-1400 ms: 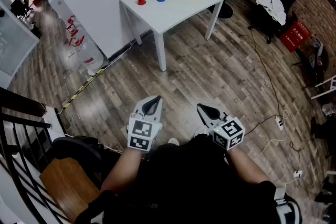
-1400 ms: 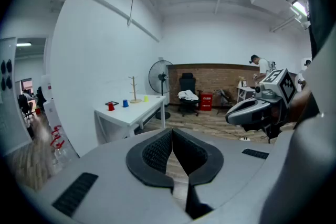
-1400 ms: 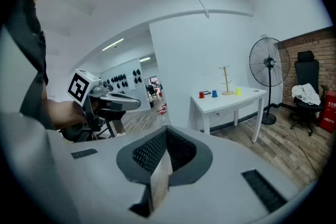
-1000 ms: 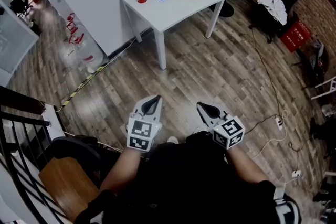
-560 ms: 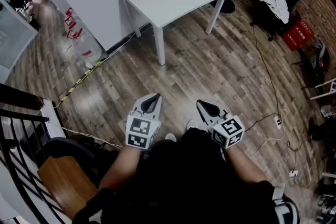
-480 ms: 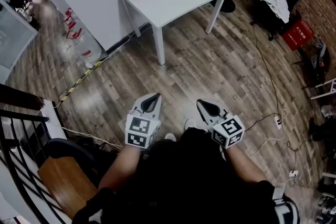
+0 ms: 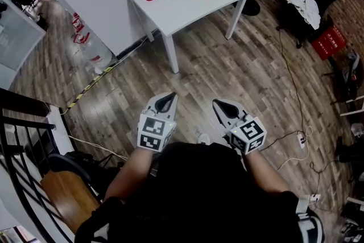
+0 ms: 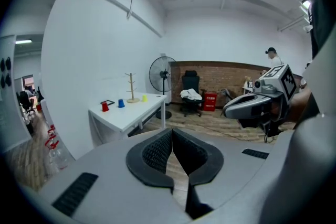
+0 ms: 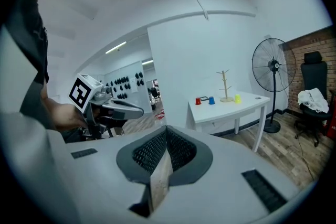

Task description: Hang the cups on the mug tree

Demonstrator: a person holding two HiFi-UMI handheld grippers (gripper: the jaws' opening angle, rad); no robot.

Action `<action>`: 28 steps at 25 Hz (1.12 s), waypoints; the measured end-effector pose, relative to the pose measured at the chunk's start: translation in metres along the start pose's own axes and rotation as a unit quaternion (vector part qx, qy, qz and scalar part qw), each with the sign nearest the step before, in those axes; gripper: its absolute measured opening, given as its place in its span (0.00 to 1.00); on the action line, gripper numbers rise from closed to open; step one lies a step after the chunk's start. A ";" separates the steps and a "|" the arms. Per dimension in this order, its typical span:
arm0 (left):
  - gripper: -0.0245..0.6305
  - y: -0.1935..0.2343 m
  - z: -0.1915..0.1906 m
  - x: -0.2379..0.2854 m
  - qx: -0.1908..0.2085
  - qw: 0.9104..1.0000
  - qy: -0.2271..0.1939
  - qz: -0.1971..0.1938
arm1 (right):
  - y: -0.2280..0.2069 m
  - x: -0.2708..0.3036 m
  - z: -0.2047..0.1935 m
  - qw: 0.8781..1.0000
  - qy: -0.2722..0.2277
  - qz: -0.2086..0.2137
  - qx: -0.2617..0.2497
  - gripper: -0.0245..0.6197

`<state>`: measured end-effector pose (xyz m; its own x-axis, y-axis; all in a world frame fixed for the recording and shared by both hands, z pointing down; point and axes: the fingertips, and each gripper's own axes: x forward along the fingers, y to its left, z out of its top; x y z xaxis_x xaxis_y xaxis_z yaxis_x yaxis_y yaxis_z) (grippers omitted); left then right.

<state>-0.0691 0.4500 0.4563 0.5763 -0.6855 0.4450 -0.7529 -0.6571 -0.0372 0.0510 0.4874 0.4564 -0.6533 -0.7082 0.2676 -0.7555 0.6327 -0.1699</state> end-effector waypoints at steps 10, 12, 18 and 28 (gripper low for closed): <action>0.07 -0.011 -0.001 0.042 -0.014 0.999 0.021 0.024 | -0.055 0.008 -0.010 0.999 0.009 0.031 0.014 0.05; 0.07 -0.009 0.001 0.045 -0.014 0.999 0.028 0.027 | -0.060 0.011 -0.006 0.999 0.007 0.035 0.017 0.05; 0.07 0.004 0.017 0.058 -0.014 0.999 0.026 0.031 | -0.073 0.028 -0.002 0.999 0.010 0.040 0.027 0.05; 0.07 0.055 0.019 0.106 -0.031 0.999 0.023 0.018 | -0.112 0.082 0.004 0.999 0.033 0.025 0.030 0.05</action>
<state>-0.0435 0.3347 0.4840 0.5347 -0.6919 0.4851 -0.7916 -0.6111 0.0009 0.0823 0.3574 0.4938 -0.6867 -0.6532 0.3190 -0.7253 0.6450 -0.2406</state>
